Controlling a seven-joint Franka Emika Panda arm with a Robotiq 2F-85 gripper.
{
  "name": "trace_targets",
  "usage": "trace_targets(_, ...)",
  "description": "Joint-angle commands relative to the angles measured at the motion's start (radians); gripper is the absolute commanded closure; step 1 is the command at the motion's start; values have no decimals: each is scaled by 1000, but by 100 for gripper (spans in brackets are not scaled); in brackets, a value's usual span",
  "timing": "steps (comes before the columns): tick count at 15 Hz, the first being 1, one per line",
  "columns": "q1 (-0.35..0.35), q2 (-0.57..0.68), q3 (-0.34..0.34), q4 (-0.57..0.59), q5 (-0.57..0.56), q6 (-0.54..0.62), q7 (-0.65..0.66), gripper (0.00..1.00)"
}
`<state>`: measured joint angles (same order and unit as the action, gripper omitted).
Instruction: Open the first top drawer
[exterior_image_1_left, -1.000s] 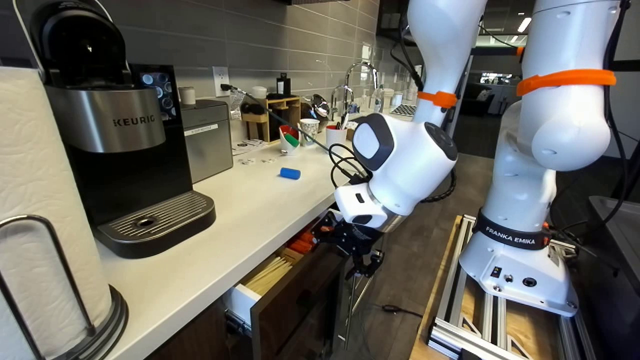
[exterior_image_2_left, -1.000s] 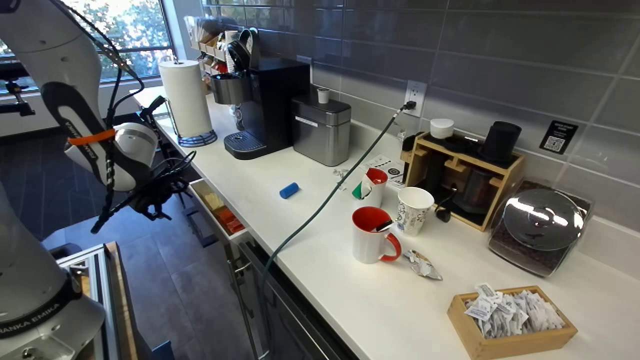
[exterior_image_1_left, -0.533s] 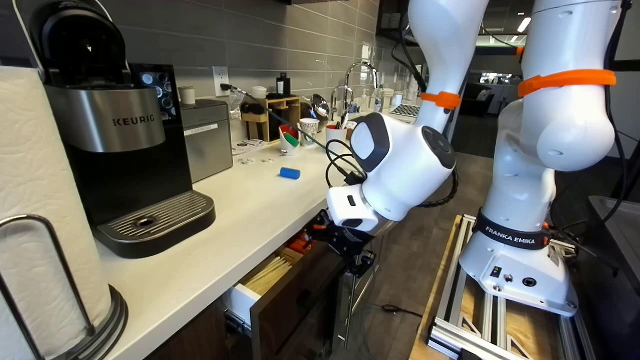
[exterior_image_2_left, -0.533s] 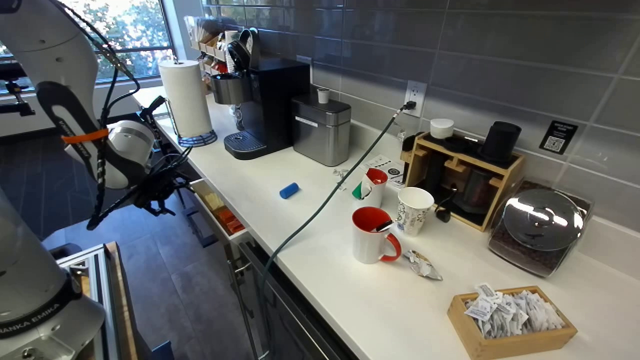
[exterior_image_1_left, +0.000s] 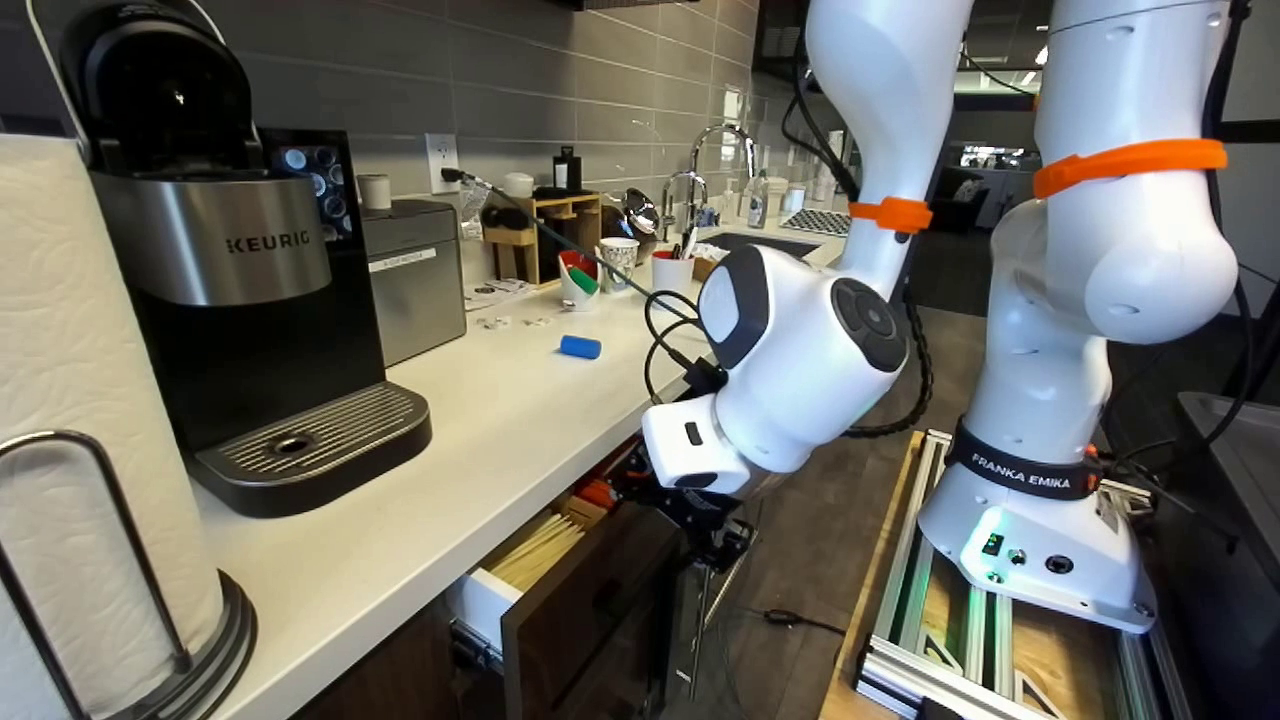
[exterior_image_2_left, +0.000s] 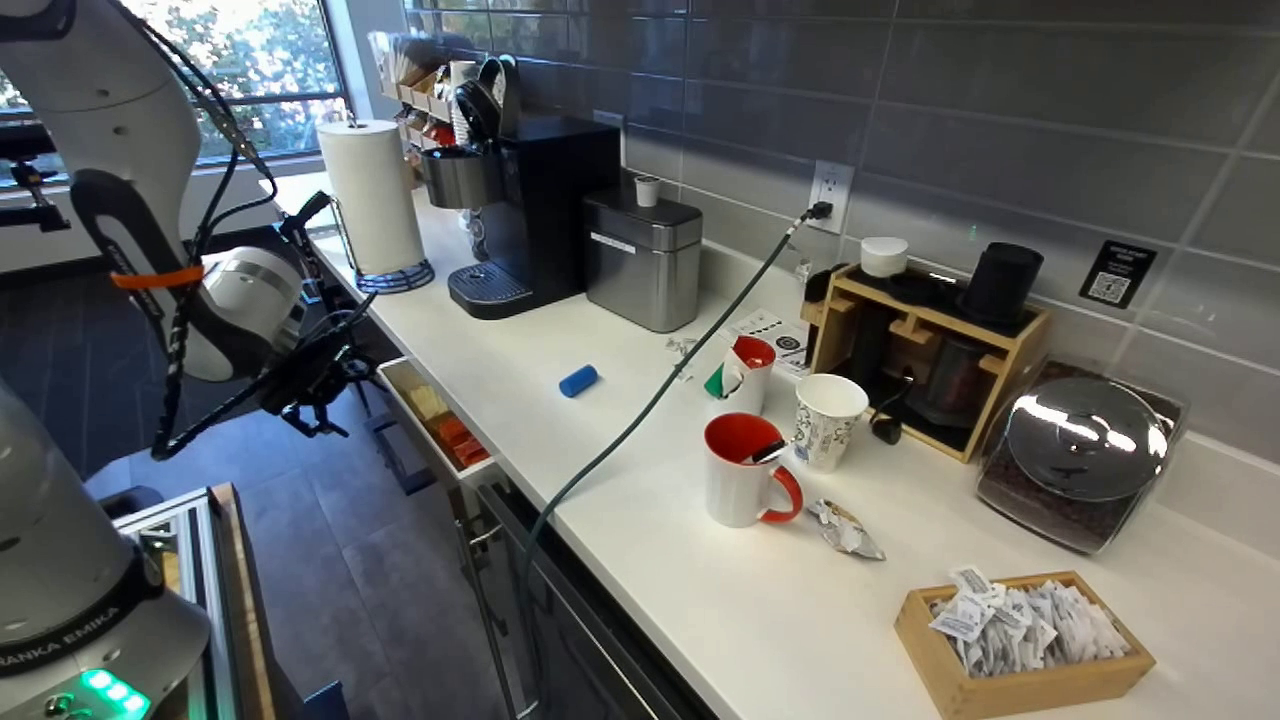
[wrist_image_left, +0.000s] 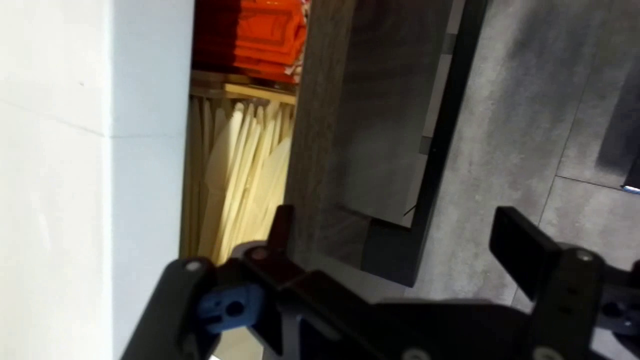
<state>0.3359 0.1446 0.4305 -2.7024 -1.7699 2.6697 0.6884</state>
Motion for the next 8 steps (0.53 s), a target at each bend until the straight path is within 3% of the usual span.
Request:
trace_targets(1,23,92,7,38,79,0,-109,0)
trace_targets(8,-6,73,-12,-13,224,84,-333,0)
